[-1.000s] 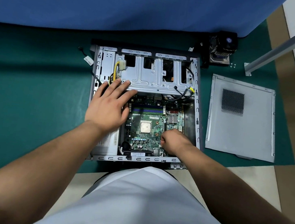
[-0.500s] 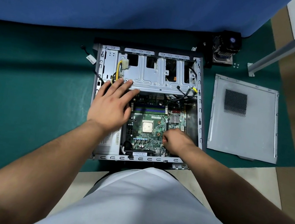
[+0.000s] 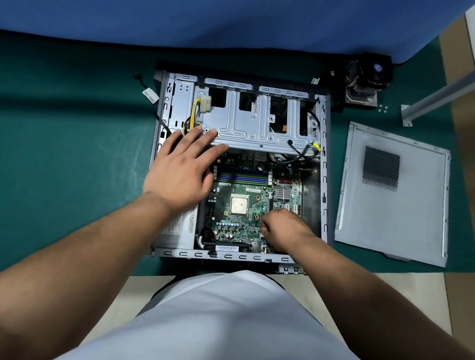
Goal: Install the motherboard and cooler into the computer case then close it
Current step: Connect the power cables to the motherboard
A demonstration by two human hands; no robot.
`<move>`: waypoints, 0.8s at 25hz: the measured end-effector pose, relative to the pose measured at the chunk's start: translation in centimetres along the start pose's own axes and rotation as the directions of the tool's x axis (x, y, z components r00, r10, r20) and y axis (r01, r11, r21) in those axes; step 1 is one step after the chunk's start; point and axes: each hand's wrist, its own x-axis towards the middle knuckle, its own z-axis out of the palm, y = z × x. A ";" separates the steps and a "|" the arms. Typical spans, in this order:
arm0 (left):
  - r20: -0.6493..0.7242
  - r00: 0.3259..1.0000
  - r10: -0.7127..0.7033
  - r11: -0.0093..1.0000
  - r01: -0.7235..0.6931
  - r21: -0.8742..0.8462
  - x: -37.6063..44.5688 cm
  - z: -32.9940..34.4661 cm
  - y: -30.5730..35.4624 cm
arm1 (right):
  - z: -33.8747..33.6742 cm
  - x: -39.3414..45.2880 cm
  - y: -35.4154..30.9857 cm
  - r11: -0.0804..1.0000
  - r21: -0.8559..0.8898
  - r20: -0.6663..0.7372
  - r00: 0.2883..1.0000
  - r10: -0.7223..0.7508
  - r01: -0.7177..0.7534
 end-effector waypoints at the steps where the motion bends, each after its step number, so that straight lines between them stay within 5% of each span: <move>1: 0.001 1.000 0.000 1.000 0.000 0.000 0.0 0.0 0.0 | 0.0 0.0 0.0 1.000 -0.007 0.000 1.000 0.000 0.000; 20: 0.007 1.000 -0.005 1.000 0.005 0.012 0.0 0.0 0.1 | -0.2 0.5 0.0 1.000 0.018 -0.001 1.000 0.015 -0.015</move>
